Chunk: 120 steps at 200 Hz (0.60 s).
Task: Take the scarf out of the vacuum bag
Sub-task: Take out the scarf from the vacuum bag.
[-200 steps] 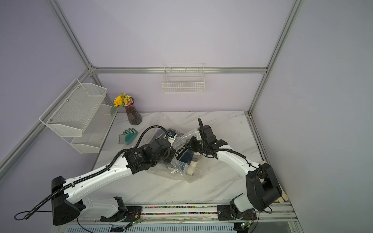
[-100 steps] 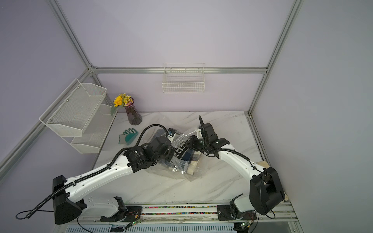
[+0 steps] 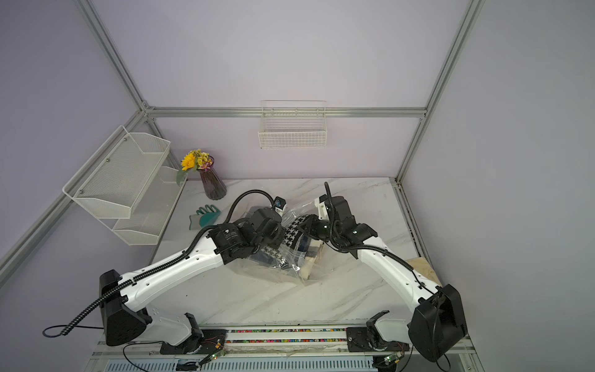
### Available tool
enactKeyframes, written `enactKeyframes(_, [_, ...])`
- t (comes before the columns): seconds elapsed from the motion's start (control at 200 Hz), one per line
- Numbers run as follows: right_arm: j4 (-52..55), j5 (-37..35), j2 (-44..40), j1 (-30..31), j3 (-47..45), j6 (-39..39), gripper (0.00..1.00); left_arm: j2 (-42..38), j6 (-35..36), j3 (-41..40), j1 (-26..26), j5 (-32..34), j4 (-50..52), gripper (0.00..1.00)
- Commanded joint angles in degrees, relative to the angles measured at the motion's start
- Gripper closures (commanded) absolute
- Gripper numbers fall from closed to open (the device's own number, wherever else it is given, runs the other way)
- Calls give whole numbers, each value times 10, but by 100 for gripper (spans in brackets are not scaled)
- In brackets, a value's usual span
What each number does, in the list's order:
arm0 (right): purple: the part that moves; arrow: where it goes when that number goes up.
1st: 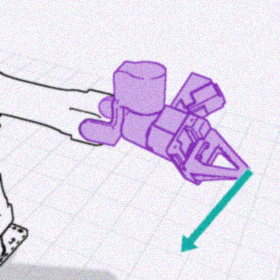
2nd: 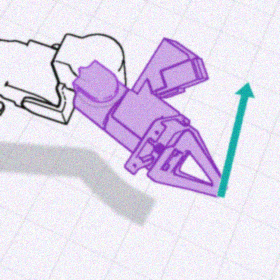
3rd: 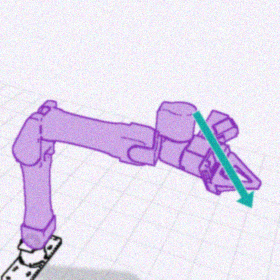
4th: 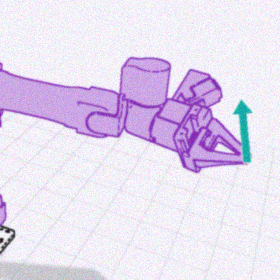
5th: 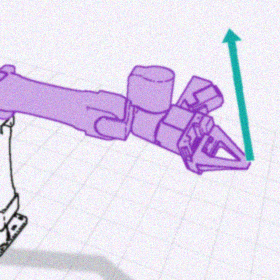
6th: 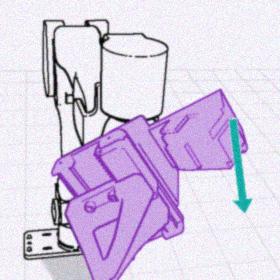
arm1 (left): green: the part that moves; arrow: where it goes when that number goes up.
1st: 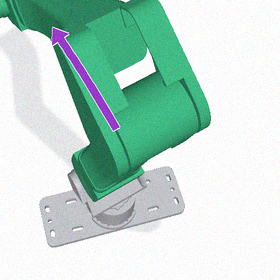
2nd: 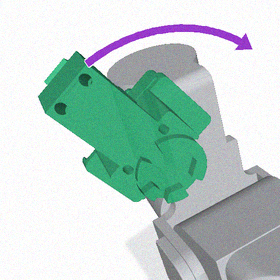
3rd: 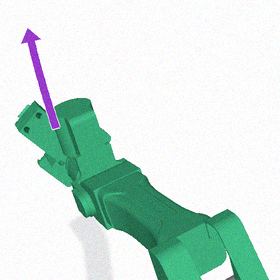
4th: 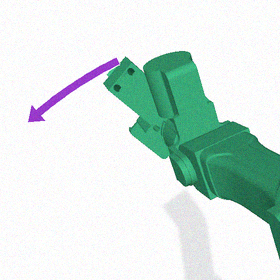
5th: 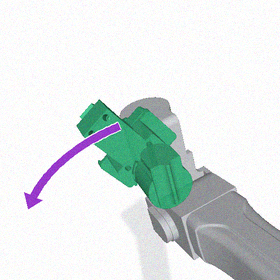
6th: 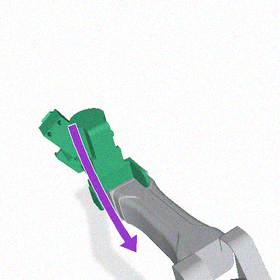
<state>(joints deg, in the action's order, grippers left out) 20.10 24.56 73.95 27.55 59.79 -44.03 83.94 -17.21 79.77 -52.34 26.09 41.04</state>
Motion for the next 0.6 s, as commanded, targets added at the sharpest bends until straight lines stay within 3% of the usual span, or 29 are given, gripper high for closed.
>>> enactKeyframes(0.0, [-33,-7,-20,-4,-5,15,100,6,-7,37,11,4,-9,100])
enactKeyframes(0.595, [101,-106,-61,-8,42,95,100,57,-40,76,71,-5,25,100])
